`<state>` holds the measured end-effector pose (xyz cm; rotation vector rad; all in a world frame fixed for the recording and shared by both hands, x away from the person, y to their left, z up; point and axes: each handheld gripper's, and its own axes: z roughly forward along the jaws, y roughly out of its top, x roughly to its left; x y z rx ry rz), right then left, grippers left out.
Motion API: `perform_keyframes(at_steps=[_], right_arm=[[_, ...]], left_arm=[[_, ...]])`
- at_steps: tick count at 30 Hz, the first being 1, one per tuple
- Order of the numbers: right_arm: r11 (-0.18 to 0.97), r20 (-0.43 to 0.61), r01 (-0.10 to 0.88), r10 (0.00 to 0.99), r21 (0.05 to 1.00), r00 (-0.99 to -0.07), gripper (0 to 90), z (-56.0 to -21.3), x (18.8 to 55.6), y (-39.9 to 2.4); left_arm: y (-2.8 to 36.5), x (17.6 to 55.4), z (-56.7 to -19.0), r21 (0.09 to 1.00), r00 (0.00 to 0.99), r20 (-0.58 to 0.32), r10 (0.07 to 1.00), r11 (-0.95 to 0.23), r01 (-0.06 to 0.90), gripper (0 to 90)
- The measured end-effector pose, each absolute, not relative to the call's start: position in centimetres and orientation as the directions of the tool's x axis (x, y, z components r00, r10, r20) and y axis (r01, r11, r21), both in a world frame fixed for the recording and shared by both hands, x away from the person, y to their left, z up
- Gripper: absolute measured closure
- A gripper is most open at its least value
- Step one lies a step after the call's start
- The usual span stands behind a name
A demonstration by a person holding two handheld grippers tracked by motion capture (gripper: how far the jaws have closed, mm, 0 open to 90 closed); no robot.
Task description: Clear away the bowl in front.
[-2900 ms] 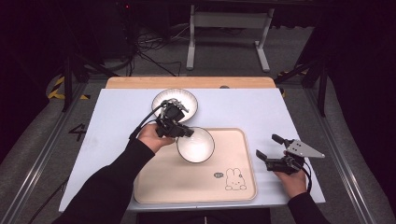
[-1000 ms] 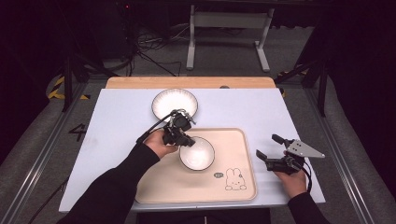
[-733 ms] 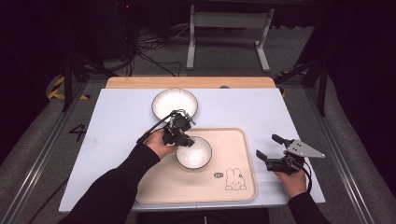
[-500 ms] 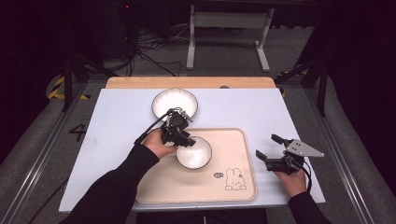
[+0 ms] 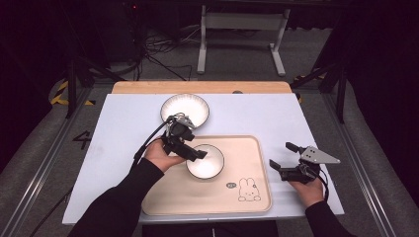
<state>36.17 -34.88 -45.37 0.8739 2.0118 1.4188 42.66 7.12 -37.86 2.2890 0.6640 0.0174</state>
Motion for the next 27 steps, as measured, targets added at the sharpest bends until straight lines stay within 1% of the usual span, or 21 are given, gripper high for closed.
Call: perform_keyframes(at_steps=[3, 8, 16, 19, 27], right_arm=[[0.235, -0.040, 0.208, 0.747, 0.949, -0.663, 3.5, -45.4, 36.3, -35.0], [0.223, -0.021, 0.218, 0.741, 0.950, -0.671, 2.6, -45.3, 36.3, -35.2], [0.208, -0.004, 0.220, 0.736, 0.953, -0.677, 2.6, -45.4, 36.4, -35.3], [0.208, 0.000, 0.225, 0.736, 0.952, -0.677, 2.6, -45.3, 36.5, -35.4], [0.209, 0.002, 0.229, 0.736, 0.951, -0.677, 2.6, -45.3, 36.5, -35.3]], left_arm=[[7.8, 42.2, -37.7, 0.683, 0.869, -0.178, 0.463, -0.577, 0.447, 9.3], [8.9, 41.5, -37.6, 0.712, 0.861, -0.188, 0.473, -0.539, 0.451, 5.5], [10.9, 40.5, -37.6, 0.765, 0.858, -0.198, 0.474, -0.472, 0.438, 3.2], [12.4, 40.0, -37.8, 0.800, 0.854, -0.219, 0.473, -0.414, 0.434, 3.1], [14.8, 39.2, -38.5, 0.838, 0.842, -0.226, 0.489, -0.343, 0.424, 2.5]])
